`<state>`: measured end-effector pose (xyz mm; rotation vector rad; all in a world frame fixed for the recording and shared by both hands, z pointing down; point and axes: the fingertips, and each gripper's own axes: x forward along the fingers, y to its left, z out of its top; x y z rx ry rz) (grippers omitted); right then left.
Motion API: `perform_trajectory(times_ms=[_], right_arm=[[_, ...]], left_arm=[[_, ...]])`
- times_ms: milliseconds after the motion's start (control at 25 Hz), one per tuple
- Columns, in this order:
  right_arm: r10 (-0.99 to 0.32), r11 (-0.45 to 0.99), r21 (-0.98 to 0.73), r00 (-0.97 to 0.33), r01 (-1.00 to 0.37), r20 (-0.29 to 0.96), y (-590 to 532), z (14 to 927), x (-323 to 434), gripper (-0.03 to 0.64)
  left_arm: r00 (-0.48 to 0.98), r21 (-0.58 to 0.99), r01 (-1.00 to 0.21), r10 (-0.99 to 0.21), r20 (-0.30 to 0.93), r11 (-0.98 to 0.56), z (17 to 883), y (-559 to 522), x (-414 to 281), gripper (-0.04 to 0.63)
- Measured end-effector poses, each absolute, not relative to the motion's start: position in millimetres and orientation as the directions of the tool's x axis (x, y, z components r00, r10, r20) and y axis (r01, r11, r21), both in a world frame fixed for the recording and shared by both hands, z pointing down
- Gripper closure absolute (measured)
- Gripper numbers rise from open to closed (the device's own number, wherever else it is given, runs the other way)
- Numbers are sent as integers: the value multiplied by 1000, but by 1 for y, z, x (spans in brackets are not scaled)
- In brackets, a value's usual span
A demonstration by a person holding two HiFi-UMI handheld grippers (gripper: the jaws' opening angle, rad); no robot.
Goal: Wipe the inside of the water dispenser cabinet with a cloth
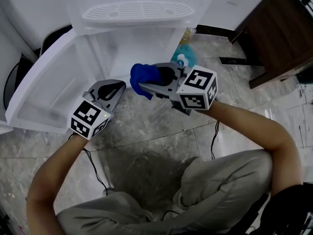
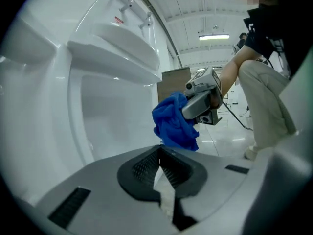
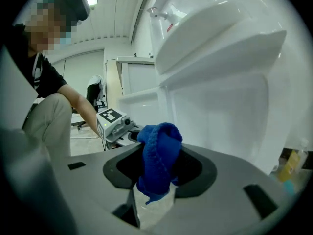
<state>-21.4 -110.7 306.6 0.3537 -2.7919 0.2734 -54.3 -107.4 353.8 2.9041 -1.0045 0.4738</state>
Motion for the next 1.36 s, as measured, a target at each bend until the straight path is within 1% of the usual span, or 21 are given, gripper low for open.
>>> perform_trajectory(times_ms=[160, 320, 480, 640, 920, 1040, 1200, 1360], right_arm=[[-163, 957, -173, -927, -231, 338, -95, 314, -30, 466], [-161, 948, -196, -906, -252, 391, -96, 329, -29, 466], [-163, 941, -195, -877, -276, 453, -96, 343, -21, 466], [-155, 938, -200, -859, -283, 489, -96, 358, -21, 466], [-167, 932, -204, -853, -300, 494, -100, 364, -22, 466], [-168, 926, -217, -852, -309, 496, -100, 369, -22, 466], [-157, 924, -234, -856, -304, 493, -99, 371, -27, 466], [-154, 913, -260, -855, -315, 495, -102, 375, -29, 466]], left_arm=[[746, -25, -624, -605, 278, -781, 351, -110, -52, 588], [747, 2, -636, -614, 256, -772, 344, -112, -50, 588], [769, 45, -612, -581, 267, -790, 352, -103, -41, 588], [756, 52, -617, -573, 318, -785, 371, -105, -43, 588], [771, 98, -604, -549, 323, -791, 377, -100, -36, 588], [771, 70, -587, -531, 351, -806, 387, -93, -34, 588], [761, -6, -568, -529, 375, -823, 391, -94, -37, 588], [754, -9, -582, -544, 369, -813, 390, -101, -43, 588]])
